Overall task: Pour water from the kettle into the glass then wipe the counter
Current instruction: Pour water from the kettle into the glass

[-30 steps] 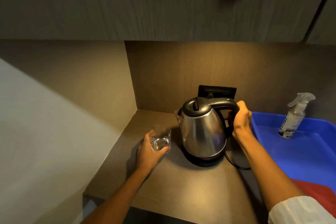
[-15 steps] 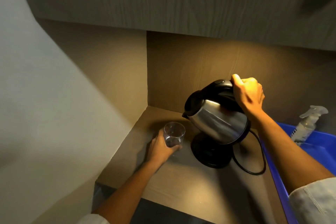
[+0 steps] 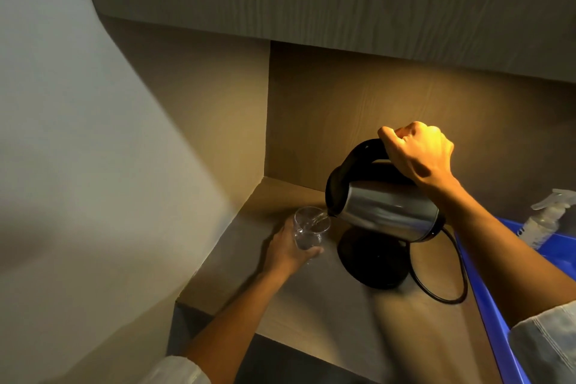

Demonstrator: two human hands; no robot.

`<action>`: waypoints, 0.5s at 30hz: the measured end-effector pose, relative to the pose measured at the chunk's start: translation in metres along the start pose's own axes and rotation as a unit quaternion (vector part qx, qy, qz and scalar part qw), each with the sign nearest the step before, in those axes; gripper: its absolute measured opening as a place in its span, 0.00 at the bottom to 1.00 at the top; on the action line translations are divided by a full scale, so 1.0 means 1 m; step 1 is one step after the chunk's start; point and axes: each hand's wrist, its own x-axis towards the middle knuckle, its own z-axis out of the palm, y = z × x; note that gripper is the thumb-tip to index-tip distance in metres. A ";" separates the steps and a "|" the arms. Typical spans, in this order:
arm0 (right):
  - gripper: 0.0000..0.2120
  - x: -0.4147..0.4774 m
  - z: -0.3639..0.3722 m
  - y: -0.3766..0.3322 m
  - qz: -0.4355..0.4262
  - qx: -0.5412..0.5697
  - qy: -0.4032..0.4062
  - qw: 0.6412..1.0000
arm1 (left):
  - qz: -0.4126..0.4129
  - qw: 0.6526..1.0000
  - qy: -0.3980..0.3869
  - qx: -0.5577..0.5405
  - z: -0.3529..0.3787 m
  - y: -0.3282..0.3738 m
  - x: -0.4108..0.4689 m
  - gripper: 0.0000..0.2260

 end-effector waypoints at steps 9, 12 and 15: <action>0.29 0.004 -0.003 -0.023 -0.059 -0.034 0.002 0.998 | -0.001 1.000 0.003 0.012 -0.001 0.001 0.000 0.39; 0.31 0.005 -0.002 -0.026 -0.079 -0.048 -0.004 0.996 | 0.005 1.000 0.015 0.021 -0.001 0.001 0.000 0.39; 0.31 0.005 0.001 -0.029 -0.094 -0.052 -0.005 0.994 | 0.006 1.000 0.021 0.016 -0.001 0.000 0.000 0.37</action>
